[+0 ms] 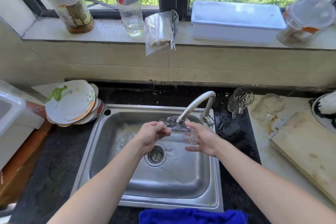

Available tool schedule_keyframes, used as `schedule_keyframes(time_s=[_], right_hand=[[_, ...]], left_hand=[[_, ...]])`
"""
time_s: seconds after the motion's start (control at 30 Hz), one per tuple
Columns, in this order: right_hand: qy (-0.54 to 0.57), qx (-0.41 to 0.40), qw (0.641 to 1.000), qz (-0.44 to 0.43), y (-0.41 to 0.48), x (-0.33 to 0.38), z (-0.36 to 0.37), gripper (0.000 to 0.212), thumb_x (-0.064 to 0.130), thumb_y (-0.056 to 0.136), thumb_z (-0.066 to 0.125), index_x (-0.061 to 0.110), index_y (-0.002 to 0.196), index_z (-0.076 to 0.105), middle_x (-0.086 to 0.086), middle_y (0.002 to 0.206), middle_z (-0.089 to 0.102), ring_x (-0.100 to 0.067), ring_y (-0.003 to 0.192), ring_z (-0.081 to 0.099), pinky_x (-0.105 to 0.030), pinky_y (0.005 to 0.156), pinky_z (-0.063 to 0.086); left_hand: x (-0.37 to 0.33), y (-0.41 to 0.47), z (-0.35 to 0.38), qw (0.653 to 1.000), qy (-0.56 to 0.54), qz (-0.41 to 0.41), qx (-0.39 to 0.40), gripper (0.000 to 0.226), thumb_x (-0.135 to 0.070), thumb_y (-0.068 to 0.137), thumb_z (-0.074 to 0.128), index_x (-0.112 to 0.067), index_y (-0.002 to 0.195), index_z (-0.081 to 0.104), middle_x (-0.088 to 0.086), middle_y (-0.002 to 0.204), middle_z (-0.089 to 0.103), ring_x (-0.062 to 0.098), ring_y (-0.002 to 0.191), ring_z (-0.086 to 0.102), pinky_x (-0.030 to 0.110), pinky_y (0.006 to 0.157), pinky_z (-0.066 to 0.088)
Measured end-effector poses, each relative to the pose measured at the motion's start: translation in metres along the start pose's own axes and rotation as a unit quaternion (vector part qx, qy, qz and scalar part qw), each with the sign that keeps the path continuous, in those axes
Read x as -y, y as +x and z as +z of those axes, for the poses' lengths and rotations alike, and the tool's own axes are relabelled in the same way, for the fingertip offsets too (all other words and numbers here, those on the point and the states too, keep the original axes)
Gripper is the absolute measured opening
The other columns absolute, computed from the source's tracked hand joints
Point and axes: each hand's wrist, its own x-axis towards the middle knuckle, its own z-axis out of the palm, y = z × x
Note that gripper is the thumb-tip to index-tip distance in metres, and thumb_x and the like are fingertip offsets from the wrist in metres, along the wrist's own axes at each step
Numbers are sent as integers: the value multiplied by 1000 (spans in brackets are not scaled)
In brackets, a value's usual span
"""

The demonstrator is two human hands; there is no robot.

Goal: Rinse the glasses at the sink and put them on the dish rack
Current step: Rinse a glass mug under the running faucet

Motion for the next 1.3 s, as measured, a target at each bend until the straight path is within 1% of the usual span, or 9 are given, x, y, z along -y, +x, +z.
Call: schedule_keyframes(time_s=[0.13,0.27,0.43,0.5,0.67,0.83,1.0,1.17,1.3], right_hand=[[-64,-61,991,-100,4,6,10,33,28,90,63,21,121,57,-4,111,65,-21,91,67,-32,60,53],[-115,-31,984,-136,6,13,4,33,21,90,60,25,122,57,-6,103,66,-16,72,65,-26,49,40],[-127,-3,987,-102,12,19,8,20,29,85,53,20,92,69,-9,91,63,-18,67,49,-24,43,34],[-131,-94,979,-127,13,15,16,29,40,76,52,17,87,67,-3,83,59,-22,76,52,-30,55,43],[-291,-256,885,-257,19,-29,53,49,51,92,51,23,132,48,-2,144,40,-23,133,39,-48,107,38],[-60,-258,950,-168,39,-18,39,62,52,89,44,19,142,42,-3,145,44,-27,133,43,-43,105,37],[-164,-258,922,-238,31,-19,65,36,43,91,54,19,118,54,3,120,50,-18,106,54,-37,86,44],[67,-237,962,-118,41,0,52,35,33,88,47,4,99,64,-6,89,62,-23,81,57,-32,68,44],[27,-203,964,-168,40,-8,62,14,26,95,57,15,97,66,-1,95,67,-17,89,60,-29,75,45]], left_hand=[[-12,-8,-3,996,-4,-85,25,14,-20,97,51,-9,88,53,15,79,73,27,70,71,35,73,54],[-15,0,-20,986,112,-119,-19,49,-45,85,64,-5,113,53,20,102,64,30,79,64,42,76,55],[-16,-3,-4,981,-15,-179,71,19,-16,97,49,-4,109,57,18,101,64,31,82,67,41,71,57],[-14,-1,6,985,-9,-160,55,17,-7,97,43,2,101,57,20,97,62,33,82,66,45,73,58],[-8,1,19,991,73,-105,-37,17,1,90,46,1,78,57,18,74,56,27,59,57,35,50,54],[-4,-7,22,992,105,-62,-45,15,0,94,40,-1,82,51,17,72,54,23,52,52,29,41,51],[-13,-7,15,992,85,-46,-79,18,3,93,39,-3,78,47,17,71,53,23,54,50,27,41,50],[-21,-20,11,991,120,-47,-29,16,1,92,41,1,79,50,21,73,57,28,55,57,27,40,50],[-20,-15,1,990,52,-131,-23,15,0,95,38,4,84,49,28,78,59,37,66,61,44,58,57]])
